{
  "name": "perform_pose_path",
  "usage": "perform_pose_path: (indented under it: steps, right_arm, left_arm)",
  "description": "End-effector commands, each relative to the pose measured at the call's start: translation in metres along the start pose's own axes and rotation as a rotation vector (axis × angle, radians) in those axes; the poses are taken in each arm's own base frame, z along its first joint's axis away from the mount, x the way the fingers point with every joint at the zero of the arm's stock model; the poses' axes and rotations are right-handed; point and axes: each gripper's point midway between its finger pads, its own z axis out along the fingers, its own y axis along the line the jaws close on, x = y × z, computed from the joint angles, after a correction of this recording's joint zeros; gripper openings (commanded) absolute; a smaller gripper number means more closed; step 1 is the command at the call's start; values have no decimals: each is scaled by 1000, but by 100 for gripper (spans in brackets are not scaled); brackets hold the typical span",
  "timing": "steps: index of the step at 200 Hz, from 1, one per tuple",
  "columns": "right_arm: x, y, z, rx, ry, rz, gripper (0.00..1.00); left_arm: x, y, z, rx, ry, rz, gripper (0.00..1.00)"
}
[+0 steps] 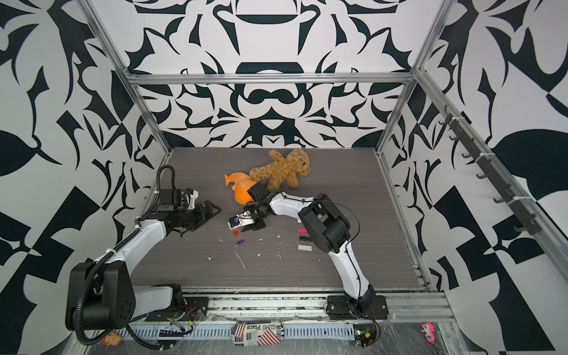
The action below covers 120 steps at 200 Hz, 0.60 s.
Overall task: Close the usb drive cover
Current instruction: Pick up the cover from the center of the board.
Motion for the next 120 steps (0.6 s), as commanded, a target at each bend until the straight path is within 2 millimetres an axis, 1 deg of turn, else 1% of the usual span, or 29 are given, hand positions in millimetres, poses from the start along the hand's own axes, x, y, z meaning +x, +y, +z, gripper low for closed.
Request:
perform_pose_path:
  steps: [1, 54, 120]
  right_arm:
    - [-21, -1, -6, -31, -38, -44, 35]
    - [-21, 0, 6, -67, -32, -29, 36]
    - [-24, -3, 12, -102, -47, 19, 37]
  left_arm:
    - [4, -1, 3, 12, 44, -21, 89]
    - [6, 3, 10, 11, 67, -29, 89]
    - [4, 6, 12, 0, 77, -32, 89]
